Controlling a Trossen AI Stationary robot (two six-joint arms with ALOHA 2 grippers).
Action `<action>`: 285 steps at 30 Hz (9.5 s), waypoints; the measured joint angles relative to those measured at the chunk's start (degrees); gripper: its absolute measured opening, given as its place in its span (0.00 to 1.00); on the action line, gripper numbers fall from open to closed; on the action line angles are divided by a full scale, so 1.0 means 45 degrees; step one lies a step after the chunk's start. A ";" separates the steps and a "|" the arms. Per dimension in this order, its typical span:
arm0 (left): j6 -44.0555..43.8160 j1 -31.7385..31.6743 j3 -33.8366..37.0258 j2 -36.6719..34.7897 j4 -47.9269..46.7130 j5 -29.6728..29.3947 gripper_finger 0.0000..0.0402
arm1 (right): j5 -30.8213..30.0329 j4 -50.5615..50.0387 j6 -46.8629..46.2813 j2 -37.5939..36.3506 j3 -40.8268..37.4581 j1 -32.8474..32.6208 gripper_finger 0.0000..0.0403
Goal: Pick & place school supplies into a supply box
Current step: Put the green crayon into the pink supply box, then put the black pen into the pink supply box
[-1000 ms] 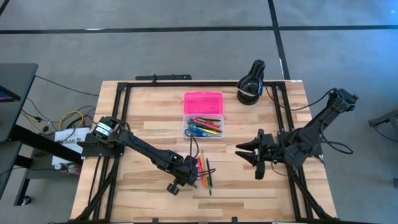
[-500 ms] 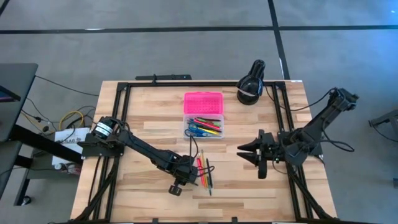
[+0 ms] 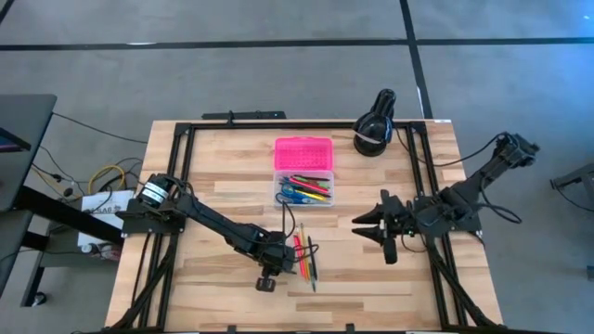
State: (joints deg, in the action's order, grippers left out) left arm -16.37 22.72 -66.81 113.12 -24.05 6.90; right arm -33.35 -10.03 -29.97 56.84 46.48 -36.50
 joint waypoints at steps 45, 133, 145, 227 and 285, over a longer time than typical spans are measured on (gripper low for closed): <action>-0.3133 0.0311 0.0045 -0.0460 -0.0326 -0.1183 0.02 | 0.7290 0.3687 0.1136 -0.3638 -0.4248 0.4034 0.29; 0.0948 -0.1223 -0.1428 -0.6107 -0.2243 -0.5297 0.20 | 0.4369 0.6201 -0.6454 0.0291 -0.4483 0.3850 0.29; -0.1845 0.1024 -0.1428 -0.6879 -0.4818 -0.9048 0.20 | 0.4370 0.5212 -0.7507 0.4954 -0.1806 0.2986 0.29; -0.5277 0.3031 -0.1418 -0.7431 -0.7446 -1.1957 0.20 | 0.4752 -0.5016 -1.0234 1.3056 0.6698 0.2556 0.29; -0.5320 0.3026 -0.1418 -0.7427 -0.7446 -1.2322 0.20 | 0.3999 -0.4228 -1.1009 1.3041 0.6013 0.2212 0.29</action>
State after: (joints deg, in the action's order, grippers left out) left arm -40.32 36.34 -73.19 79.70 -57.56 -48.56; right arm -15.35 -29.05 -79.52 115.52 73.54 -26.55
